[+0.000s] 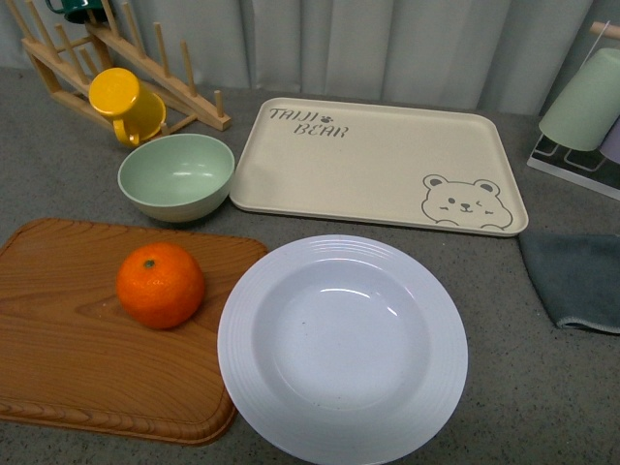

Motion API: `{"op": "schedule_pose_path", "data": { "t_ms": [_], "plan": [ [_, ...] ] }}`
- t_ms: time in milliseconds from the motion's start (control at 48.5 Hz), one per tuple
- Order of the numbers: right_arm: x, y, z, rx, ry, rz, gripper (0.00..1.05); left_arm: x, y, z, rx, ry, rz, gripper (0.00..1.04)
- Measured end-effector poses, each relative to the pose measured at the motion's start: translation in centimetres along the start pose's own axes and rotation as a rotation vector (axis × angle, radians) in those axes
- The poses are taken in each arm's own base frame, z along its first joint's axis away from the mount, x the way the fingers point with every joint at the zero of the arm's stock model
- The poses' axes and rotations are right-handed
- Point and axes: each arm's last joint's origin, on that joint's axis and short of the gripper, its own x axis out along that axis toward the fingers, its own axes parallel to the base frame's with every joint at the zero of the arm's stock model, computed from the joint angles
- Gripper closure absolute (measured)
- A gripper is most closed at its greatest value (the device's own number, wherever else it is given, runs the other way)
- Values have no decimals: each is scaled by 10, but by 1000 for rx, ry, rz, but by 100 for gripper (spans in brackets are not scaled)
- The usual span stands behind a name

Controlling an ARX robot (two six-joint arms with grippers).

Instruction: Place orange and plate with both arms

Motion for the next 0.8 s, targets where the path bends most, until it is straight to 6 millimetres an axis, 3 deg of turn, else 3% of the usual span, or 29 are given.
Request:
{"op": "schedule_pose_path", "data": {
  "t_ms": [103, 186, 536, 804],
  "plan": [
    [0, 0, 0, 0, 0, 0, 9, 22, -9, 8, -30, 39, -50, 6],
    [0, 0, 0, 0, 0, 0, 9, 47, -29, 10, -4, 161, -185, 6],
    [0, 0, 0, 0, 0, 0, 9, 117, -87, -19, 143, 469, -323, 6],
    [0, 0, 0, 0, 0, 0, 9, 140, -120, -47, 228, 612, -384, 6]
  ]
}}
